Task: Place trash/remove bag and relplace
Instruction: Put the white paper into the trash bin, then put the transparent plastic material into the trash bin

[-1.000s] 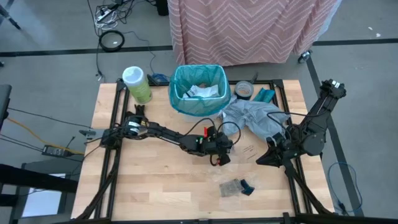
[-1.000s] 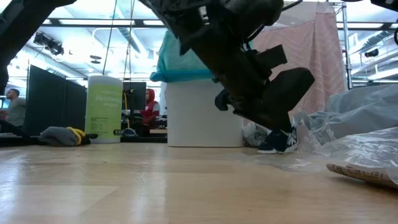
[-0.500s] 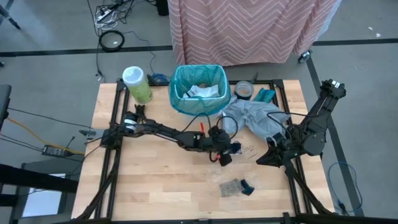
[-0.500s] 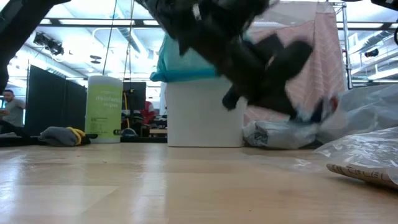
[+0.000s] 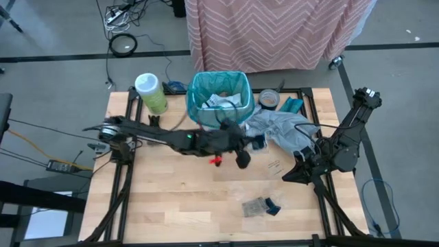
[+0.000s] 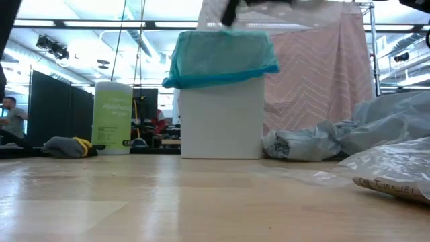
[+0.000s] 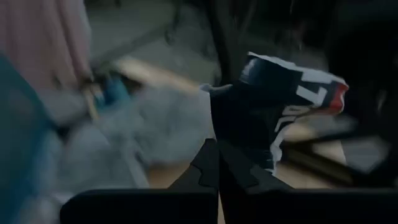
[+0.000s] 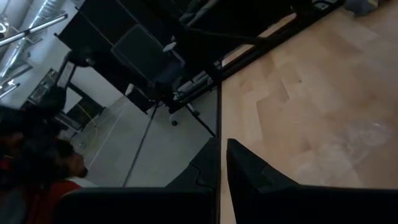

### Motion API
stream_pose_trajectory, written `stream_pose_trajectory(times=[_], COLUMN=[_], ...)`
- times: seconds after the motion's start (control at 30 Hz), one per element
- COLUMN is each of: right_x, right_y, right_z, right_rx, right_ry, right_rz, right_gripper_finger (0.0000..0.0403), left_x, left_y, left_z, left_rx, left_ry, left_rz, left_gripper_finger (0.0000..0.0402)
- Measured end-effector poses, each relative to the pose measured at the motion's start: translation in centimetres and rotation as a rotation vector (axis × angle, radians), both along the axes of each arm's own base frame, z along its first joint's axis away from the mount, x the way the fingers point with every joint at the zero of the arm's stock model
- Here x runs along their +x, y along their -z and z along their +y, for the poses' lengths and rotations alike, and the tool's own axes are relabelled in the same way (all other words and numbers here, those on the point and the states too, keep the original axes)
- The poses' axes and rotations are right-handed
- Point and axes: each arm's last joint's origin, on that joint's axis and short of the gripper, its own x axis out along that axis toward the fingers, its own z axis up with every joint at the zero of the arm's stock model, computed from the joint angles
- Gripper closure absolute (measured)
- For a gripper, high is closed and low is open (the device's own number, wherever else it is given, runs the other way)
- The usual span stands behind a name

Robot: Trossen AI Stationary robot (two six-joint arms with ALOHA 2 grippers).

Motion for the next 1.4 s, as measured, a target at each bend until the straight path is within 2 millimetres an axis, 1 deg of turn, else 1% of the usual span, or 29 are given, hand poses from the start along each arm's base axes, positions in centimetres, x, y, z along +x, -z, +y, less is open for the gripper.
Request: stream_pose_trajectory(times=[0.1,0.2,0.3,0.33,0.4,0.47,0.57,0.77,0.87,0.93,1.0,1.1,1.2,1.33,1.4], right_x=[0.0,0.0,0.0,0.0,0.0,0.0,0.0,0.1,0.1,0.1,0.1,0.1,0.0,0.0,0.0], right_y=[0.0,0.0,0.1,0.1,0.1,0.1,0.0,0.0,0.0,0.0,0.0,0.0,0.0,0.1,0.1], right_z=[0.0,0.0,0.0,0.0,-0.1,-0.1,-0.1,-0.1,-0.1,-0.1,-0.1,-0.1,-0.1,-0.1,-0.1], right_rx=[-0.003,-0.005,-0.007,-0.007,-0.008,-0.008,-0.009,-0.005,-0.003,-0.003,-0.003,-0.005,-0.009,-0.011,-0.011], right_ry=[0.001,0.002,0.006,0.007,0.010,0.012,0.025,0.028,0.028,0.028,0.028,0.028,0.028,0.026,0.026], right_rz=[0.001,0.002,0.002,0.003,0.002,0.002,-0.001,-0.004,-0.005,-0.005,-0.005,-0.004,-0.001,0.000,0.001], right_gripper_finger=[0.0383,0.0383,0.0383,0.0383,0.0383,0.0383,0.0383,0.0383,0.0383,0.0383,0.0383,0.0383,0.0383,0.0383,0.0383], left_x=[-2.2,-4.6,-6.8,-7.3,-8.2,-8.5,-8.7,-8.9,-9.1,-9.1,-8.9,-8.4,-7.9,-7.9,-7.7], left_y=[-3.4,-6.5,-8.7,-9.1,-9.4,-9.0,-8.0,-6.9,-6.9,-7.1,-7.5,-8.5,-9.0,-8.7,-8.0], left_z=[0.7,2.0,3.9,4.6,6.2,7.8,9.7,12.2,13.1,13.2,13.0,11.4,8.3,3.5,1.3], left_rx=[0.100,0.199,0.272,0.298,0.326,0.328,0.316,0.297,0.315,0.310,0.248,0.199,0.168,0.166,0.163], left_ry=[-0.080,-0.205,-0.329,-0.358,-0.406,-0.445,-0.462,-0.434,-0.424,-0.425,-0.409,-0.232,-0.102,0.001,0.028], left_rz=[-0.054,-0.086,-0.083,-0.060,-0.017,0.043,0.130,0.230,0.243,0.224,0.141,0.010,-0.059,-0.037,-0.009], left_gripper_finger=[0.0401,0.0401,0.0401,0.0401,0.0399,0.0396,0.0385,0.0346,0.0321,0.0304,0.0291,0.0284,0.0288,0.0301,0.0305])
